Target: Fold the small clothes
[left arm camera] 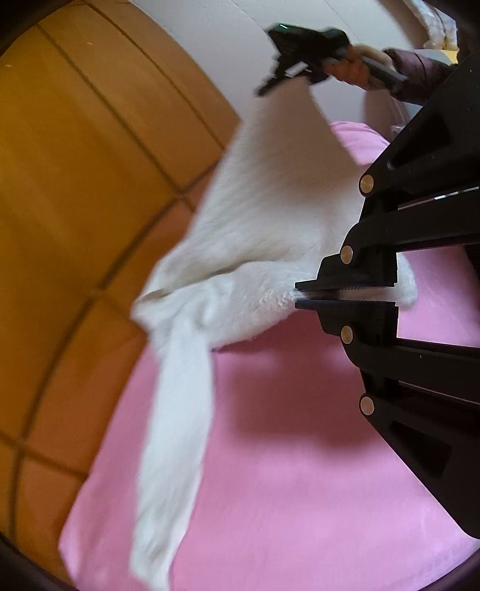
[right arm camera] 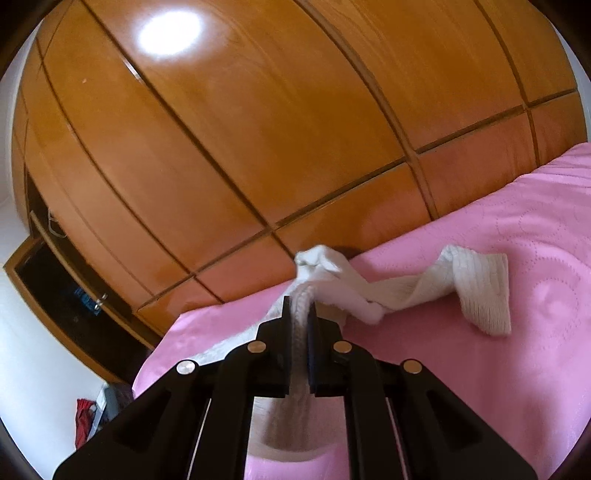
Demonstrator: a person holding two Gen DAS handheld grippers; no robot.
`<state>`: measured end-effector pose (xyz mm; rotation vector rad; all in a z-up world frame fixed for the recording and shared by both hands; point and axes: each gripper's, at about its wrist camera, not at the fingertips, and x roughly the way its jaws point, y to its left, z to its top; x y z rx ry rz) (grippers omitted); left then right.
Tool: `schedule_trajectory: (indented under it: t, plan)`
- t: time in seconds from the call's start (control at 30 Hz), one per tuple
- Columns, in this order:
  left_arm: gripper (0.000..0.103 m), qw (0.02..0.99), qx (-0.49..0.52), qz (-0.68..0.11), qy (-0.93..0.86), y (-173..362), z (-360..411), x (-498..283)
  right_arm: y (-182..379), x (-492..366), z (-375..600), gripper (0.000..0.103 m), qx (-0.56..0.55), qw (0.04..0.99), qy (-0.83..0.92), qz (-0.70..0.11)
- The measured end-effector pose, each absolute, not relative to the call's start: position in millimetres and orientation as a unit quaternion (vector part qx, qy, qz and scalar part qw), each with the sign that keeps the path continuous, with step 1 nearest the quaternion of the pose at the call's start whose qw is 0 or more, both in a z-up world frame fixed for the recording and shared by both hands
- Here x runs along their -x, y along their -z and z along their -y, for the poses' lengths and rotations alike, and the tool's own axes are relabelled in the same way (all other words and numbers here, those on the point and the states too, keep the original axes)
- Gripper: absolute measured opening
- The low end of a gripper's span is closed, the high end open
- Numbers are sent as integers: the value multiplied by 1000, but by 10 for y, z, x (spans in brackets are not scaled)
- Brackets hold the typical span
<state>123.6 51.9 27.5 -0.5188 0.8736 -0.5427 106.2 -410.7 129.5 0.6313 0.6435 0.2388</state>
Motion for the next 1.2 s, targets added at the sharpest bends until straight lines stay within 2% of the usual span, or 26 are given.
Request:
schedule_trajectory:
  t: [0.17, 0.27, 0.4, 0.57, 0.6, 0.63, 0.67, 0.7, 0.73, 0.8, 0.87, 1.2]
  plan:
    - [3, 851, 262, -397, 223, -451, -1216, -852, -1057, -604, 3974, 5, -312, 874, -118, -353]
    - [3, 846, 265, -416, 201, -314, -1419, -576, -609, -365, 3822, 5, -301, 849, -103, -422]
    - [3, 833, 232, -477, 155, 201, -1324, -413, 110, -99, 3684, 5, -297, 795, -79, -522]
    - [3, 828, 217, -499, 136, 457, -1198, -476, 386, -67, 3718, 6, -276, 786, -45, -552]
    - [11, 828, 223, -497, 137, 457, -1205, -503, 330, -83, 3725, 8, -272, 791, -46, -546]
    - [17, 829, 228, -492, 135, 419, -1241, -519, 240, -110, 3721, 16, -254, 803, -42, -537]
    - [35, 834, 234, -484, 126, 389, -1309, -528, 189, -137, 3732, 37, -244, 811, -38, -531]
    - [56, 841, 249, -469, 108, 317, -1475, -485, 94, -160, 3736, 50, -233, 822, -33, -518]
    - [61, 846, 264, -454, 91, 249, -1609, -482, 18, -177, 3736, 54, -227, 834, -28, -503]
    - [62, 852, 288, -434, 57, 197, -1861, -527, -114, -254, 3663, 54, -219, 848, -37, -480]
    - [62, 856, 299, -421, 17, 178, -2069, -660, -149, -353, 3529, 60, -219, 852, -56, -473]
    - [64, 861, 305, -396, -91, 225, -2815, -1684, 121, -1012, 2069, 61, -175, 830, -199, -490]
